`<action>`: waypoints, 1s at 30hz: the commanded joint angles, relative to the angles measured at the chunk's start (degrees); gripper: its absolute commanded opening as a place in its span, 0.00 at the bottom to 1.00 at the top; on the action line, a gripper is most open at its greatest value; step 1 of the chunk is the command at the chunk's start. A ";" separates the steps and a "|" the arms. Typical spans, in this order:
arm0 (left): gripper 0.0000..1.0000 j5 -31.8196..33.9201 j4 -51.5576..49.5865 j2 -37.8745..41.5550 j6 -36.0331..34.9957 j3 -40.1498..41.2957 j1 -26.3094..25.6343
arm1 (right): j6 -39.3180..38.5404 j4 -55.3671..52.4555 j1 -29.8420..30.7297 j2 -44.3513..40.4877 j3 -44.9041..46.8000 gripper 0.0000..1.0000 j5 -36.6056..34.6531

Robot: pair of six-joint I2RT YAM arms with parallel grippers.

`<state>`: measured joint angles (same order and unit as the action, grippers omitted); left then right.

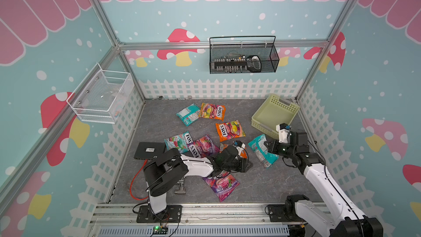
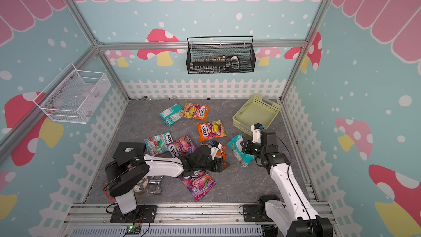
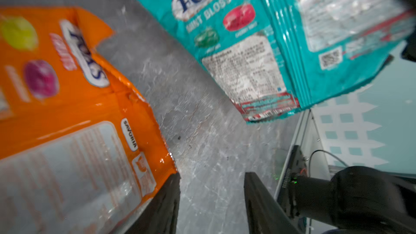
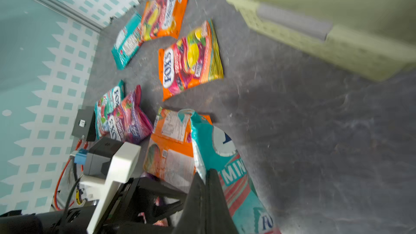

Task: Put the candies in the basket
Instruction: Pick up the candy at the center of the board, then place the candy in the basket.

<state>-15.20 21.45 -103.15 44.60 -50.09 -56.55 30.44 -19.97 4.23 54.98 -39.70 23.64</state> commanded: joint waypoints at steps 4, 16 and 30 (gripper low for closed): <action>0.79 0.24 -4.25 12.30 -4.86 1.46 7.25 | -10.11 -0.40 0.77 3.72 -15.41 0.00 -11.57; 0.99 17.45 -11.68 22.36 -21.00 2.38 12.86 | -36.26 18.19 0.73 26.46 -31.12 0.00 -38.81; 0.99 12.81 -2.39 20.96 -23.13 7.46 16.02 | -65.11 41.81 -3.73 57.91 -46.53 0.00 -42.28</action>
<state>-0.51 15.57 -82.35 22.28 -42.98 -41.80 -26.52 13.82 1.87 109.84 -82.02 -17.28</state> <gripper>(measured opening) 0.993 0.050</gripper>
